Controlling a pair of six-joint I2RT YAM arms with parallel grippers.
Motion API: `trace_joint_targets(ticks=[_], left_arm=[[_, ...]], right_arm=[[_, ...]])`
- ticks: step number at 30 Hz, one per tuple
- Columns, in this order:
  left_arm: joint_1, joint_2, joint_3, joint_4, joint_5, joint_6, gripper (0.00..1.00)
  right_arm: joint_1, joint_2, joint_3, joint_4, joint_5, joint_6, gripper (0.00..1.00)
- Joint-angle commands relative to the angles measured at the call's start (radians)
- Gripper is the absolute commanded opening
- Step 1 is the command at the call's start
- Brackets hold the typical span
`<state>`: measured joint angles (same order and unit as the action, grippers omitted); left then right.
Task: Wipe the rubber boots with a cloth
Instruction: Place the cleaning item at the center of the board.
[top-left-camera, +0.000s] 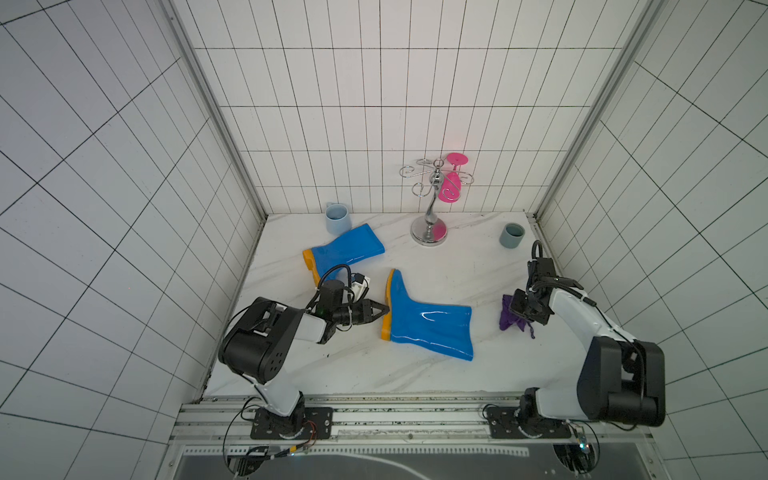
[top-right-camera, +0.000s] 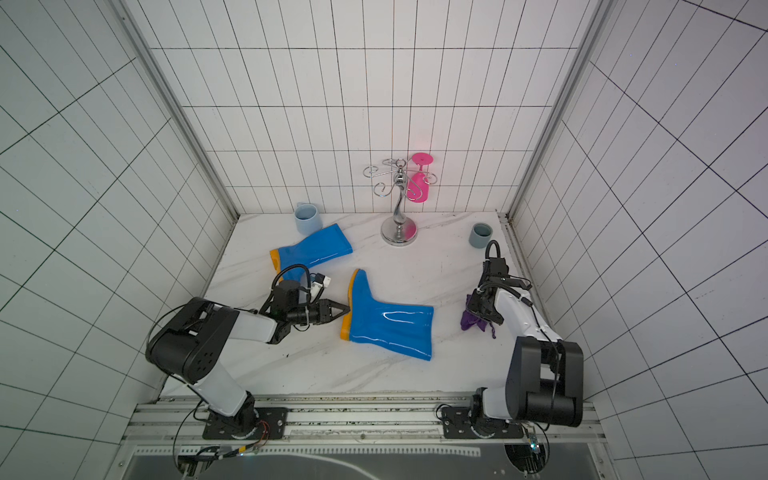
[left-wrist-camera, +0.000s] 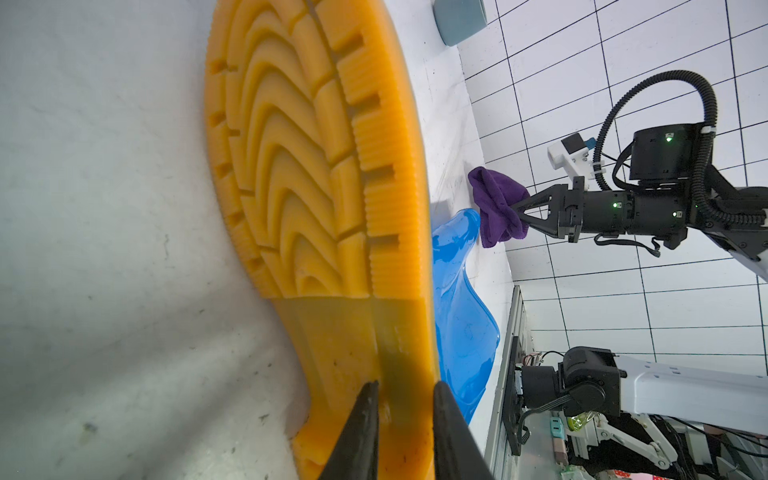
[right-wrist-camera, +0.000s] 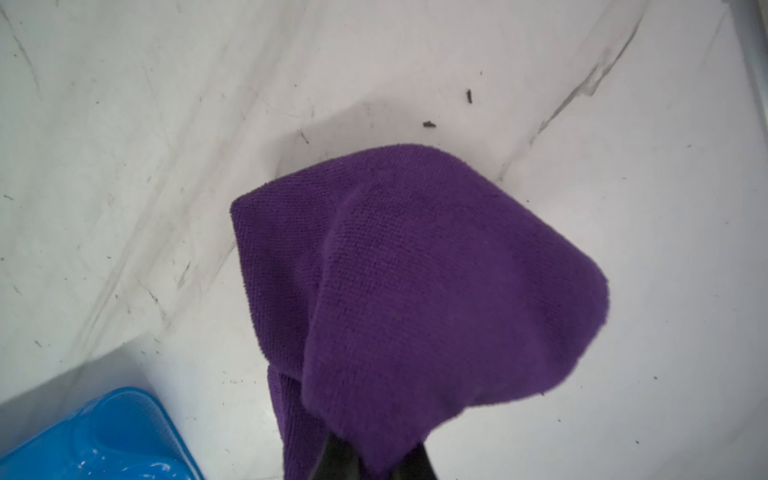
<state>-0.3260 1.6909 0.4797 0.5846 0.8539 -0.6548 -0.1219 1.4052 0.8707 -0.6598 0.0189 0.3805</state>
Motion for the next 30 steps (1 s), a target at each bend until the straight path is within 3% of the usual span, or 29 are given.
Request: trace_joint_targets(ticks=[1, 9, 13, 20, 26, 30], left_arm=[[0.021, 0.067, -0.038, -0.223, -0.176, 0.022, 0.23], [0.022, 0.056, -0.031, -0.259, -0.186, 0.041, 0.23], [0.021, 0.059, -0.028, -0.269, -0.193, 0.044, 0.23], [0.021, 0.064, -0.023, -0.286, -0.223, 0.047, 0.23], [0.021, 0.070, -0.019, -0.302, -0.247, 0.045, 0.23], [0.027, 0.107, -0.013, -0.298, -0.243, 0.037, 0.23]], right_arm=[[-0.026, 0.020, 0.020, 0.046, -0.028, 0.014, 0.00], [-0.039, 0.033, -0.016, 0.107, -0.048, 0.030, 0.11], [-0.039, 0.019, -0.013, 0.112, -0.050, 0.025, 0.30], [-0.041, -0.050, 0.004, 0.105, -0.019, 0.010, 0.50], [-0.038, -0.114, 0.052, 0.083, -0.018, -0.012, 0.54], [-0.030, -0.147, 0.057, 0.096, -0.090, -0.039, 0.53]])
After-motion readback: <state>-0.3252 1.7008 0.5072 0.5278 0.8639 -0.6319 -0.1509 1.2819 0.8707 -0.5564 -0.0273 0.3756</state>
